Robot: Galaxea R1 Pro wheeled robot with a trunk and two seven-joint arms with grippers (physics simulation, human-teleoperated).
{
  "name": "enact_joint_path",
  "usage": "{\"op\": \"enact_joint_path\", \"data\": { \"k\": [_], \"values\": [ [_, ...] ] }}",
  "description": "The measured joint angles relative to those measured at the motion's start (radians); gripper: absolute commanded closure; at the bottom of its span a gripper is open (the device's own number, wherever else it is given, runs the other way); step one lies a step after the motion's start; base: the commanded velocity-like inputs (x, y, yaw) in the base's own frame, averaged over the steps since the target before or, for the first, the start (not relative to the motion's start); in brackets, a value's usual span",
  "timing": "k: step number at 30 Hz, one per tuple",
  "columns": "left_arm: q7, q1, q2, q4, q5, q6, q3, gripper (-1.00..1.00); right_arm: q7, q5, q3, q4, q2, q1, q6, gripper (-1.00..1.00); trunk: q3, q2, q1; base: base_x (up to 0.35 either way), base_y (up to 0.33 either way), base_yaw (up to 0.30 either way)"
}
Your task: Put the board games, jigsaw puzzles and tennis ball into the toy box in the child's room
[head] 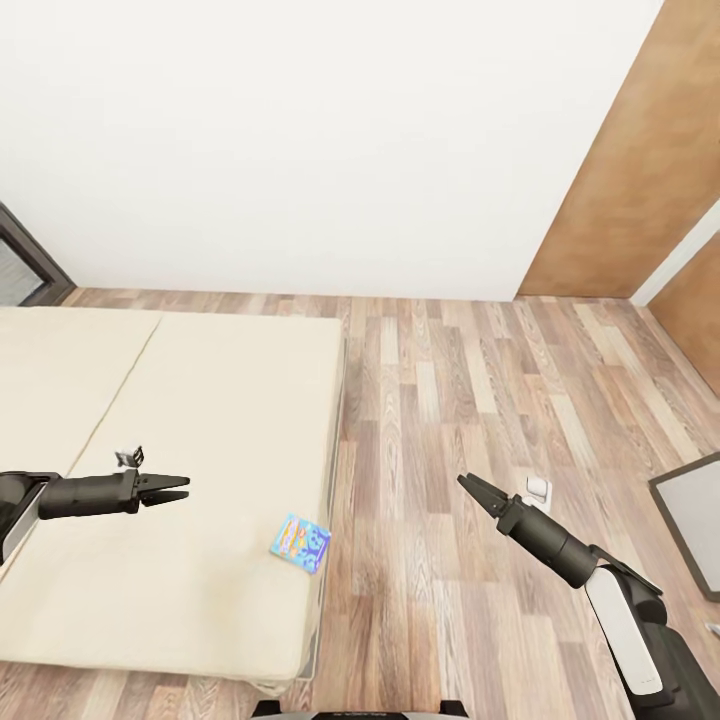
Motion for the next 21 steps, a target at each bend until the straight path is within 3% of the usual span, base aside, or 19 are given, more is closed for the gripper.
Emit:
{"op": "enact_joint_path", "data": {
  "k": [11,13,18,21],
  "values": [
    [0.0,0.0,-0.004,0.0,0.0,0.001,-0.003,-1.0,-0.001,0.002,0.0,0.002,0.002,0.0,0.0,-1.0,0.018,0.0,0.0,0.0,0.0,0.0],
    [0.0,0.0,-0.013,0.0,-0.002,0.002,-0.003,-1.0,-0.002,0.002,0.001,0.003,0.002,0.0,-0.001,-1.0,0.021,0.0,0.0,0.0,0.0,0.0],
    [0.0,0.0,-0.063,0.0,-0.009,0.003,-0.007,-1.0,-0.008,0.002,0.003,0.005,0.006,0.0,-0.003,-1.0,0.029,0.0,0.0,0.0,0.0,0.0],
    [0.033,0.0,-0.095,0.0,-0.015,0.003,-0.007,-1.0,-0.011,0.003,0.004,0.013,0.009,0.0,-0.004,-1.0,0.034,0.0,0.0,0.0,0.0,0.0]
  ]
}}
